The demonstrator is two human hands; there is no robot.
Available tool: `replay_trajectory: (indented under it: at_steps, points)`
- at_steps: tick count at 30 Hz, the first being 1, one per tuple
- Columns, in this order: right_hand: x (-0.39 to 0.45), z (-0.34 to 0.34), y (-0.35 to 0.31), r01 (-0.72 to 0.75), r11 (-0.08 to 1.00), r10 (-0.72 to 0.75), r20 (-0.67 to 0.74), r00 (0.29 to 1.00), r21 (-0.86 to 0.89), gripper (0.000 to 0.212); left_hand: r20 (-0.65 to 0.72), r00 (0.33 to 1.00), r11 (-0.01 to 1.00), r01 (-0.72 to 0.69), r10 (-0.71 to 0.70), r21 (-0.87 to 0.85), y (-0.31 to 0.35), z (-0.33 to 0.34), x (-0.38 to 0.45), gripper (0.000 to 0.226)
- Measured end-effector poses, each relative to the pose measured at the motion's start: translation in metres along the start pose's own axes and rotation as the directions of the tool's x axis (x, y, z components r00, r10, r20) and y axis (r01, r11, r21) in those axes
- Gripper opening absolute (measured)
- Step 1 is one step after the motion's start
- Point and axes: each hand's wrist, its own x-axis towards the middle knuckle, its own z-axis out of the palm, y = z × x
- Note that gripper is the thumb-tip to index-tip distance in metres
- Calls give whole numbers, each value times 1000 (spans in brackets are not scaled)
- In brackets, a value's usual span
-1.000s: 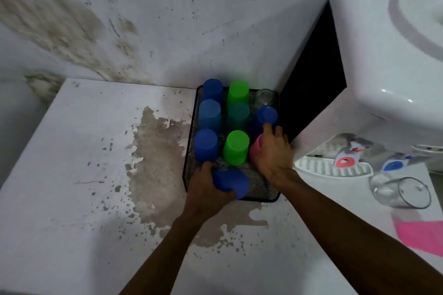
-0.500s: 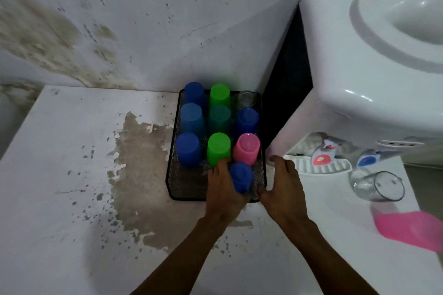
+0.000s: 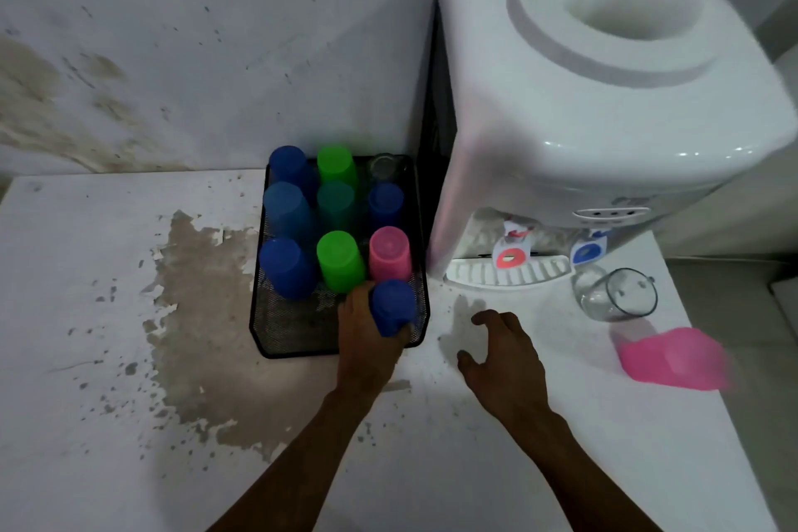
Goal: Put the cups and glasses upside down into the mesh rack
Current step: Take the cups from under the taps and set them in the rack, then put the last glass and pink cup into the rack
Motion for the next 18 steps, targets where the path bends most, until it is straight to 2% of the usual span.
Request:
replay_trajectory:
  at_steps: [5,9,11,13,16,18]
  points:
    - [-4,-4,9,10,1000,-10,3,1000,22,50,12,1000,1000,27,-27,-12,2,-4,1,73]
    - [-7,-13,18,1,999,-1,-10,1000,37,50,-27,999,994,38,-35,102,11,-5,-9,104]
    - [-10,-19,23,-4,998,6,-32,999,57,50,-99,993,981,-53,72,185,21,-6,-20,105]
    - [-12,-26,31,-6,997,11,-57,998,80,50,-142,951,941,-236,275,241,31,-4,-31,95]
    - [-16,-38,47,-10,994,22,-111,994,111,50,-134,858,858,-461,497,228,53,12,-43,75]
    - [-19,-48,62,-13,991,33,-151,988,131,50,-90,822,822,-543,562,170,73,32,-46,62]
